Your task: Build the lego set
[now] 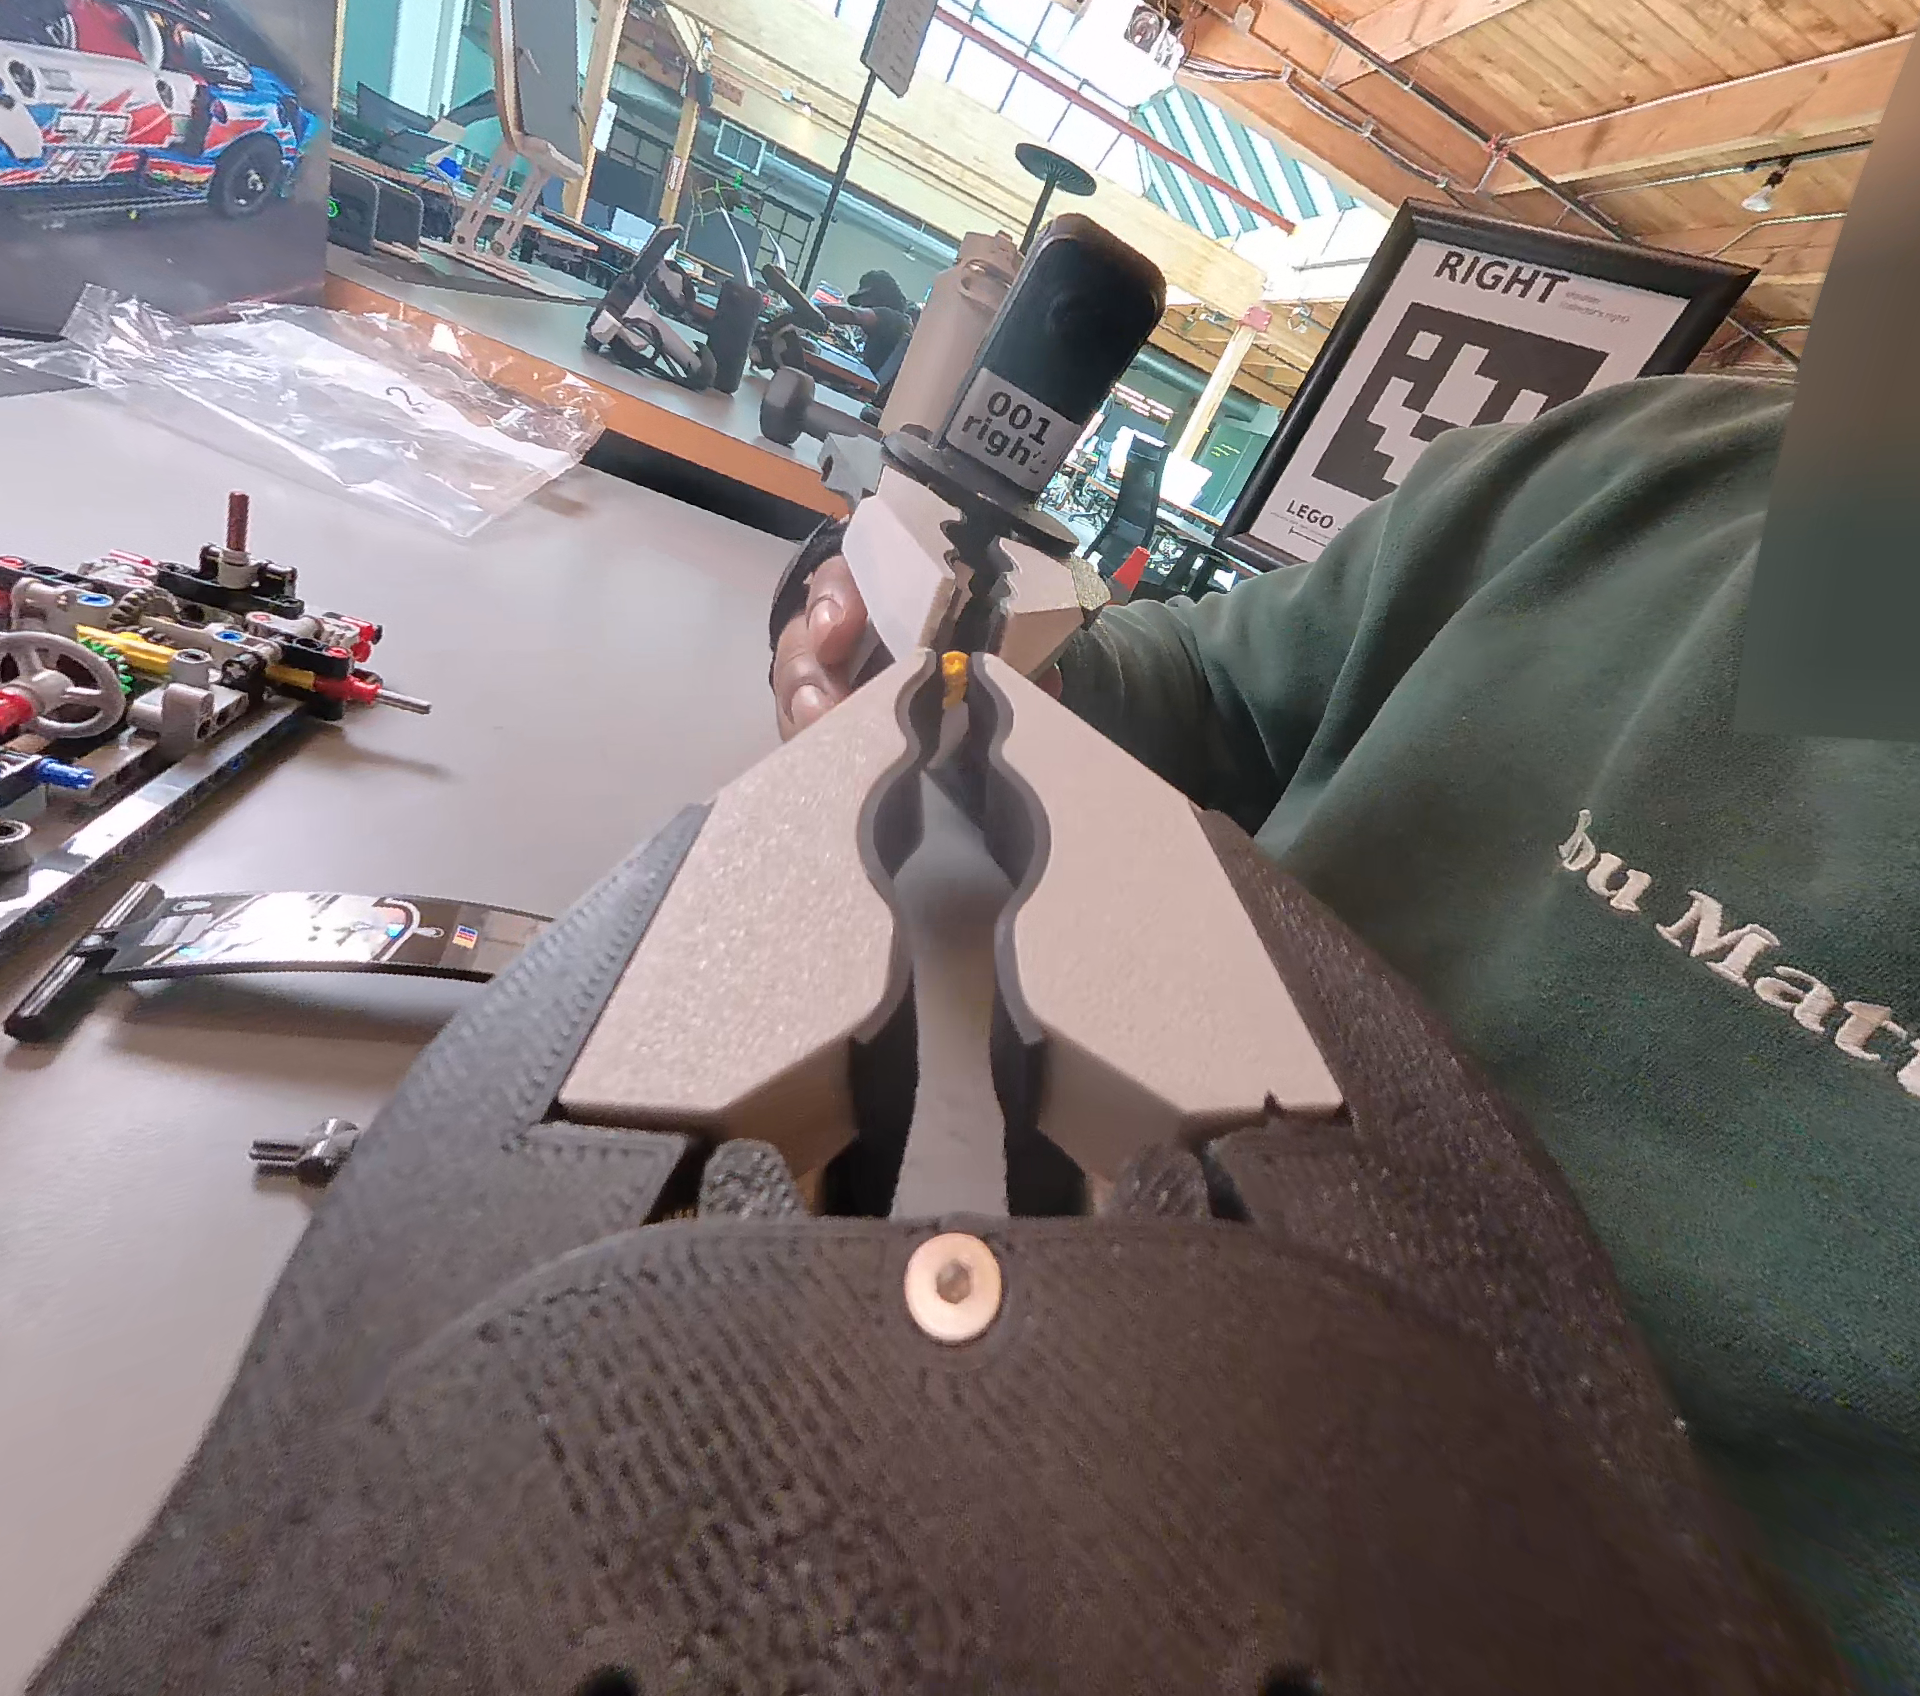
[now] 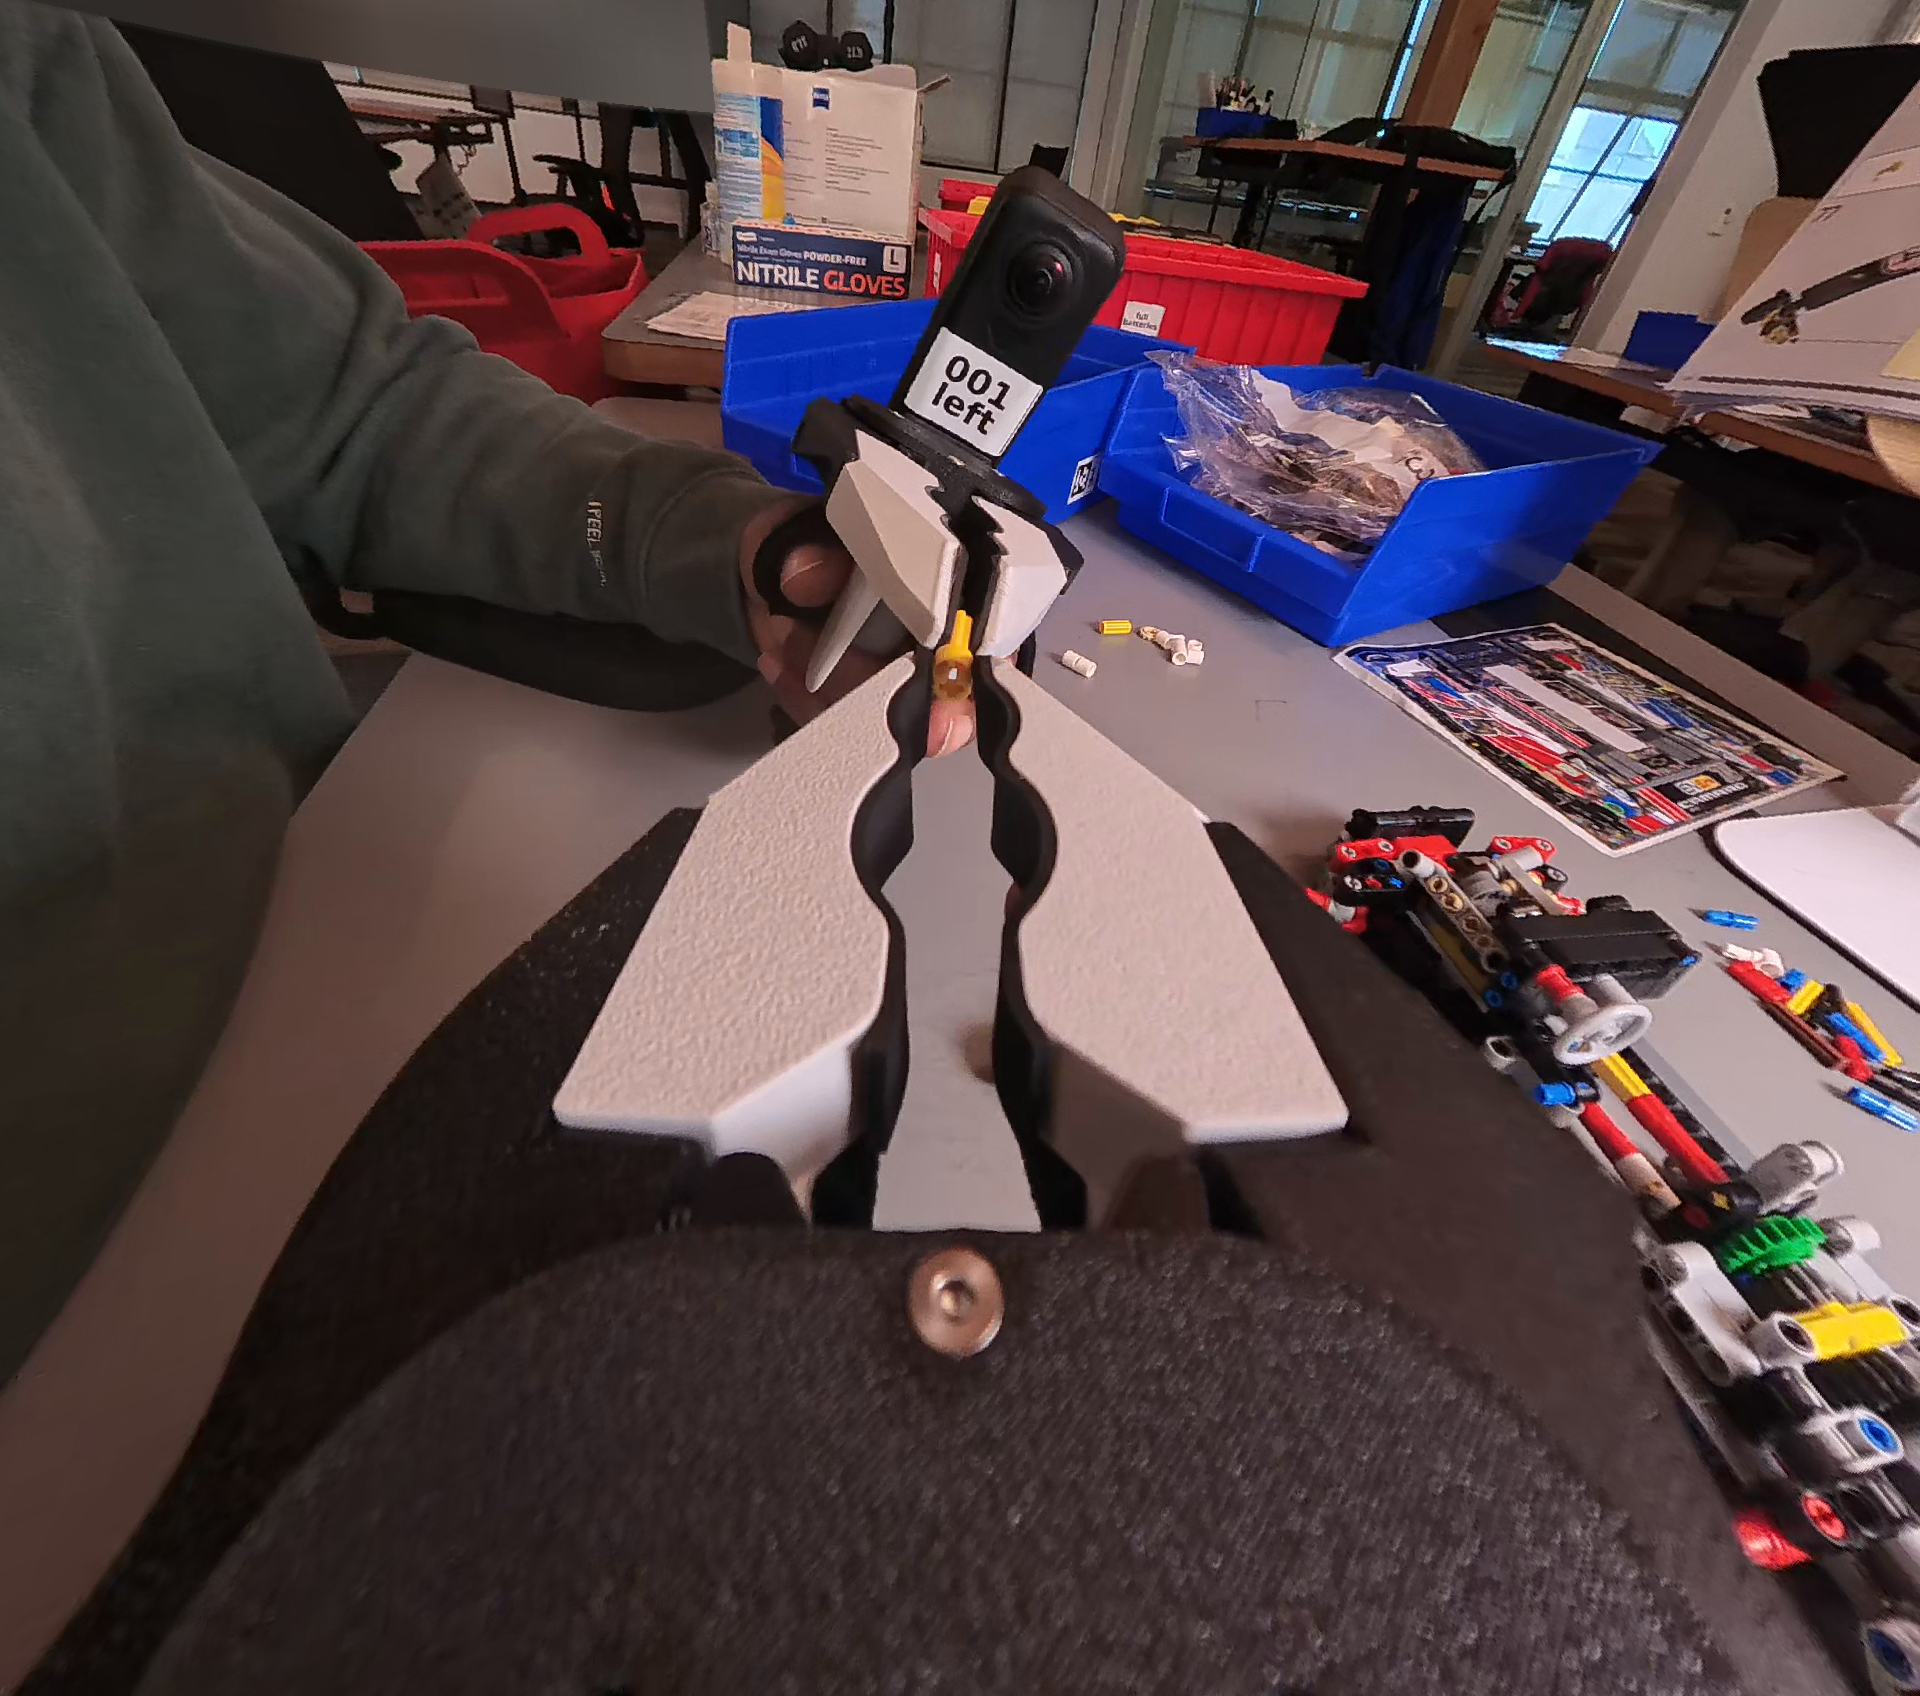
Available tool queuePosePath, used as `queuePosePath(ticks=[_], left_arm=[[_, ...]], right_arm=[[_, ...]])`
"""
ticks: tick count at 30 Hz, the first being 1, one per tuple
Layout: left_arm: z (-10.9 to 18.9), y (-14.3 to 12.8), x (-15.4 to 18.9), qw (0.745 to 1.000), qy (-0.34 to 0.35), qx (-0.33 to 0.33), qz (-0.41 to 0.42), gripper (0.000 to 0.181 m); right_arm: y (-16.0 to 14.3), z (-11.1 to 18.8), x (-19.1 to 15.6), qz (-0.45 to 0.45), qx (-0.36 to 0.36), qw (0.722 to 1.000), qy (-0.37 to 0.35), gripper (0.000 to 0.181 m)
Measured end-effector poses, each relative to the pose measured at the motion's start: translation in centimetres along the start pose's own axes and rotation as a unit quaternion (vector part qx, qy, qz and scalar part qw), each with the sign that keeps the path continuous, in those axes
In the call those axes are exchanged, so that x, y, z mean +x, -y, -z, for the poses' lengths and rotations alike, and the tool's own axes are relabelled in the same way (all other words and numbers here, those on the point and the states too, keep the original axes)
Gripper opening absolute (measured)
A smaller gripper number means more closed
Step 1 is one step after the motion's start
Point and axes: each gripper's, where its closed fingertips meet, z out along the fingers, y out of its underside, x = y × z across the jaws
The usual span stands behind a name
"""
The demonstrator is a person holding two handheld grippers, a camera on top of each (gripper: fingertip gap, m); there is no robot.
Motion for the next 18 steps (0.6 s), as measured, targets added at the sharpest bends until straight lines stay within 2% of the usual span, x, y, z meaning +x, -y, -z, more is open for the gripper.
queuePosePath(ticks=[15, 18], left_arm=[[0.0, -0.1, -0.3, 1.000, 0.008, -0.006, 0.003, 0.002], [0.4, -0.3, -1.2, 0.998, 0.045, -0.027, -0.027, 0.015]], right_arm=[[-0.3, 0.1, 0.1, -0.025, -0.012, 1.000, 0.009, 0.004], [-0.3, 0.7, 1.1, -0.058, -0.007, 0.998, 0.006, 0.004]])
